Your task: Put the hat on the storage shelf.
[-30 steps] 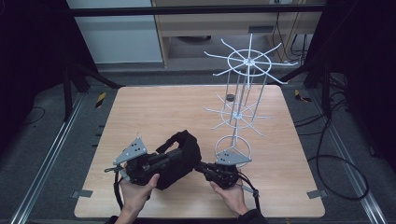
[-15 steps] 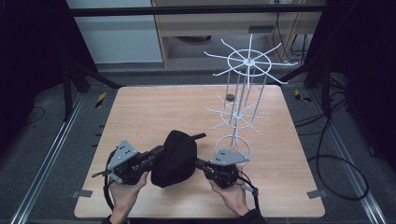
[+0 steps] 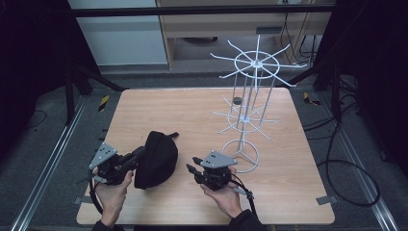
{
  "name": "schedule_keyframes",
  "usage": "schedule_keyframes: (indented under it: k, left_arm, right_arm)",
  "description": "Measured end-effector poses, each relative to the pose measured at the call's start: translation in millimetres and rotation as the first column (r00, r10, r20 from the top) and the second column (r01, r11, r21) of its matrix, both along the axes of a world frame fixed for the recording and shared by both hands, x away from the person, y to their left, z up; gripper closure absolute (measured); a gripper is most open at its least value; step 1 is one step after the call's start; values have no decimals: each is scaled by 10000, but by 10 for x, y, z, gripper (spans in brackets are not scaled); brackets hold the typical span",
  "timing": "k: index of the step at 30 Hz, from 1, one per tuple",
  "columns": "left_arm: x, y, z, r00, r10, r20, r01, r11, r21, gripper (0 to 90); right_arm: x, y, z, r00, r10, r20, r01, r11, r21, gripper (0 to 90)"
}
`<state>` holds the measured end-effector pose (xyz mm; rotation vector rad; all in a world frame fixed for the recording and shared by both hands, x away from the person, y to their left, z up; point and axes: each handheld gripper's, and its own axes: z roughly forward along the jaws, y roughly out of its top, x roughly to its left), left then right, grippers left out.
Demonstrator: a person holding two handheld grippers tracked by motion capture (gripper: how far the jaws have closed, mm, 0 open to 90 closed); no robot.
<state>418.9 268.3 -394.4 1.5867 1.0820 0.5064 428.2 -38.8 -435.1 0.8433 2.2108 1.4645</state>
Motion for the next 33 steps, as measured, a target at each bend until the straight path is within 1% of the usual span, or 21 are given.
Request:
schedule_keyframes:
  k: [2, 6, 9, 12, 14, 15, 16, 17, 18, 19, 20, 21, 22, 23, 25, 26, 27, 28, 29, 32, 33]
  left_arm:
    - [-1, 7, 9, 10000, -44, 47, 44, 10000, -71, 856]
    - [-50, -97, 105, 9981, -507, 360, 507, 9987, 16, 859]
    - [-82, -178, 171, 9953, -791, 554, 795, 9968, -64, 860]
    - [-139, -262, 285, 9888, -1223, 859, 1250, 9918, -264, 861]
    - [-157, -282, 314, 9869, -1312, 937, 1346, 9904, -303, 861]
    - [-203, -347, 401, 9798, -1623, 1165, 1677, 9851, -379, 861]
    - [-220, -381, 436, 9763, -1748, 1275, 1812, 9826, -408, 861]
    - [-235, -413, 468, 9729, -1888, 1337, 1957, 9798, -405, 861]
    - [-235, -413, 468, 9729, -1888, 1337, 1957, 9798, -405, 861]
    - [-261, -479, 515, 9653, -2169, 1452, 2254, 9732, -451, 861]
    - [-261, -479, 515, 9653, -2169, 1452, 2254, 9732, -451, 861]
    - [-272, -512, 529, 9624, -2272, 1488, 2368, 9703, -502, 861]
    - [-282, -540, 537, 9593, -2383, 1515, 2482, 9675, -494, 861]
    - [-298, -571, 543, 9577, -2394, 1596, 2479, 9681, -359, 860]
    - [-301, -573, 541, 9583, -2350, 1625, 2424, 9698, -270, 860]
    - [-296, -555, 530, 9611, -2219, 1646, 2285, 9733, -221, 859]
    - [-279, -498, 501, 9672, -1986, 1582, 2032, 9791, -128, 859]
    - [-279, -498, 501, 9672, -1986, 1582, 2032, 9791, -128, 859]
    - [-248, -399, 440, 9767, -1575, 1455, 1590, 9873, 16, 858]
    - [-194, -258, 316, 9878, -1118, 1082, 1124, 9937, 10, 856]
    - [-181, -228, 280, 9900, -1018, 979, 1020, 9948, 25, 855]
  right_arm:
    - [8, 3, -17, 10000, 13, -38, -13, 10000, -43, 624]
    - [33, 39, -79, 9995, 278, -177, -274, 9994, 208, 544]
    - [59, 91, -142, 9981, 533, -306, -524, 9981, 311, 496]
    - [105, 158, -239, 9951, 783, -607, -751, 9957, 536, 453]
    - [116, 179, -271, 9940, 852, -690, -814, 9951, 557, 444]
    - [126, 213, -334, 9926, 940, -771, -886, 9936, 707, 426]
    - [127, 221, -359, 9909, 1021, -879, -954, 9924, 777, 425]
    - [126, 225, -379, 9911, 1033, -845, -968, 9923, 770, 422]
    - [126, 225, -379, 9911, 1033, -845, -968, 9923, 770, 422]
    - [122, 212, -398, 9914, 1045, -791, -974, 9913, 879, 438]
    - [122, 212, -398, 9914, 1045, -791, -974, 9913, 879, 438]
    - [124, 179, -388, 9904, 1162, -744, -1066, 9868, 1216, 557]
    - [121, 157, -376, 9898, 1222, -738, -1116, 9847, 1340, 661]
    - [112, 134, -363, 9901, 1206, -722, -1098, 9843, 1383, 770]
    - [105, 90, -338, 9885, 1245, -861, -1108, 9826, 1493, 848]
    - [96, 56, -316, 9893, 1166, -882, -1037, 9848, 1392, 857]
    - [88, 29, -298, 9904, 1112, -823, -1005, 9872, 1239, 862]
    - [88, 29, -298, 9904, 1112, -823, -1005, 9872, 1239, 862]
    - [74, -31, -260, 9914, 1023, -815, -940, 9906, 993, 865]
    - [66, -77, -204, 9917, 930, -884, -868, 9937, 713, 865]
    - [60, -71, -178, 9920, 857, -922, -824, 9958, 393, 866]
